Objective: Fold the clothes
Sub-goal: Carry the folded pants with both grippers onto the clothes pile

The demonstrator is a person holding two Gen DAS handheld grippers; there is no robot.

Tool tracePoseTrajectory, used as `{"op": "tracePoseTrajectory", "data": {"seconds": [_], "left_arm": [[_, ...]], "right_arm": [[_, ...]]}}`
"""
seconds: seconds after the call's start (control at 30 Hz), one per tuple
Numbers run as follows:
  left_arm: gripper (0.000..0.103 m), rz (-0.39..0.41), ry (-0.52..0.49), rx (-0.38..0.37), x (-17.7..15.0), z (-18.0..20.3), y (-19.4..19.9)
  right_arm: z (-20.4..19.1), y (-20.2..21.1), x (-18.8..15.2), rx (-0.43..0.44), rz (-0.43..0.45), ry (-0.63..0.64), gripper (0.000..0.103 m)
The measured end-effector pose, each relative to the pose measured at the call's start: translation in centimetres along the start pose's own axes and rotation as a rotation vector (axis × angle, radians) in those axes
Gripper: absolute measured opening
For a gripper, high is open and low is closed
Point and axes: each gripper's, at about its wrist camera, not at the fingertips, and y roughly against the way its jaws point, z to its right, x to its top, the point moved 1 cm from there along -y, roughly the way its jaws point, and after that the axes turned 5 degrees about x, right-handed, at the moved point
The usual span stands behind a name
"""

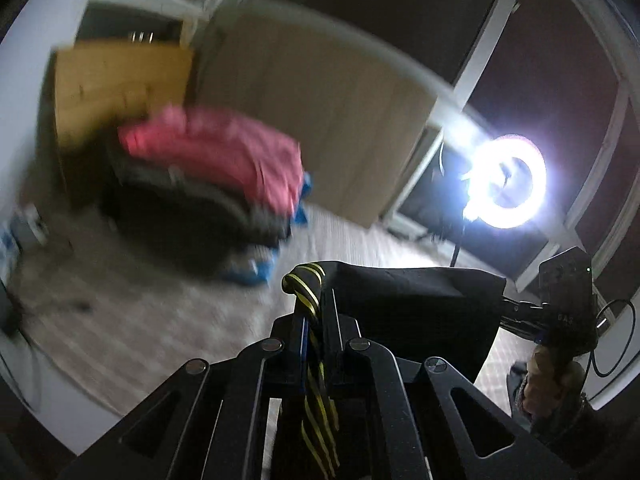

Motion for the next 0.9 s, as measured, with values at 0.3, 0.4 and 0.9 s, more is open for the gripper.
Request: {"op": "tracePoseTrajectory", "data": {"seconds": [0.3, 0.4, 0.9], "left_arm": [[0.004, 0.149, -0.135, -0.017, 12.6, -5.8, 2.3], [0.004, 0.170, -0.182, -0.033, 16.9, -7.4, 1.1], [0.004, 0.030, -0.180, -0.043, 27.6, -14.1, -18.1]], "right_arm": [[-6.9, -6.9, 8.0, -0.004, 0.129, 0.103, 0.008], [-7.3, -9.1, 10.8, -0.011, 0.166, 0.085, 0.007], [6.3, -22.3, 21.9, -0.246, 0.140, -0.073, 0.006]]}}
